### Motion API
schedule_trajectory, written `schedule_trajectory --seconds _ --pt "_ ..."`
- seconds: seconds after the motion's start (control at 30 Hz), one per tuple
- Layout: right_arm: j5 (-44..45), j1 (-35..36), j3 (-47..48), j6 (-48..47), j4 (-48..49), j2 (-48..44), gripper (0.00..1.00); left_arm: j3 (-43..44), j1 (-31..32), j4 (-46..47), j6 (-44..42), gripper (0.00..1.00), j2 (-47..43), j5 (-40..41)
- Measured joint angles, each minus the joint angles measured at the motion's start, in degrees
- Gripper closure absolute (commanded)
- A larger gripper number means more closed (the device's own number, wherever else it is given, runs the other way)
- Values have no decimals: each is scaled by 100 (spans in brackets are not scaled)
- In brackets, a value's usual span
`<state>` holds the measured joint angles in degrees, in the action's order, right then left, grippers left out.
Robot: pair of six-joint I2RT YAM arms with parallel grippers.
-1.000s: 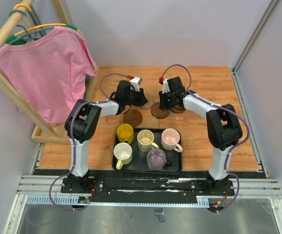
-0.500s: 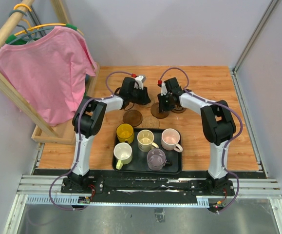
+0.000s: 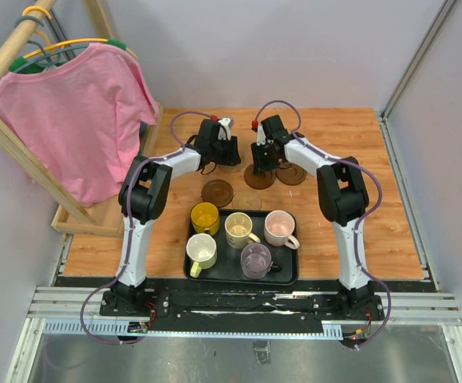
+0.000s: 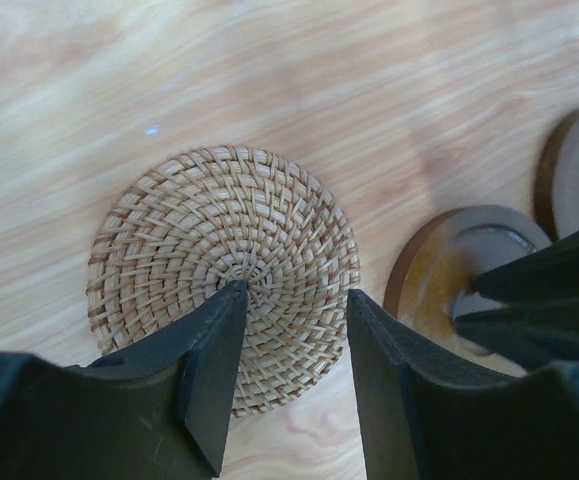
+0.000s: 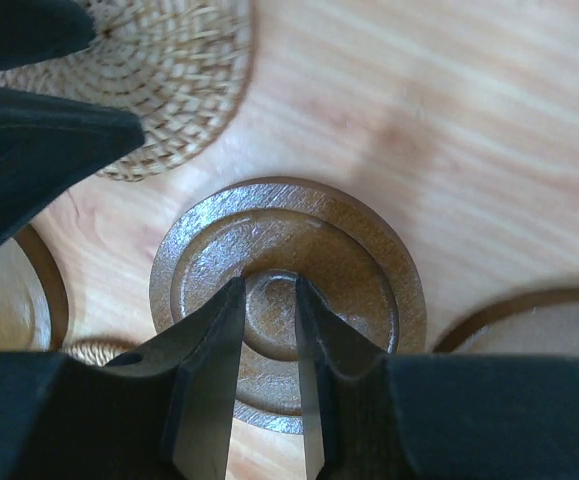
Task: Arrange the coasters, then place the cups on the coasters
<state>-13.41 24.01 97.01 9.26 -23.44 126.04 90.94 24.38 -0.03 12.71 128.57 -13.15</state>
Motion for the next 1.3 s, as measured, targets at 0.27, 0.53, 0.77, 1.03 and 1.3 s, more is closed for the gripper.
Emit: schedule_trajectory --seconds 0.27,0.53,0.77,1.03,1.3 --pt "-120 -28 1311 -4 -216 820 69 -570 -682 -24 149 46 -424 289" --pt "-278 -52 1650 -63 -223 968 66 -813 -887 -9 42 32 -662 247" --pt "-459 -55 627 -90 0 -236 63 -1349 -881 70 83 23 -1478 -201" --pt "-721 -37 -804 -28 308 -1681 72 -2516 -778 612 247 24 -2789 -557" --pt "-761 306 -2055 -24 256 -1779 85 -3711 -195 675 269 35 -2898 -710"
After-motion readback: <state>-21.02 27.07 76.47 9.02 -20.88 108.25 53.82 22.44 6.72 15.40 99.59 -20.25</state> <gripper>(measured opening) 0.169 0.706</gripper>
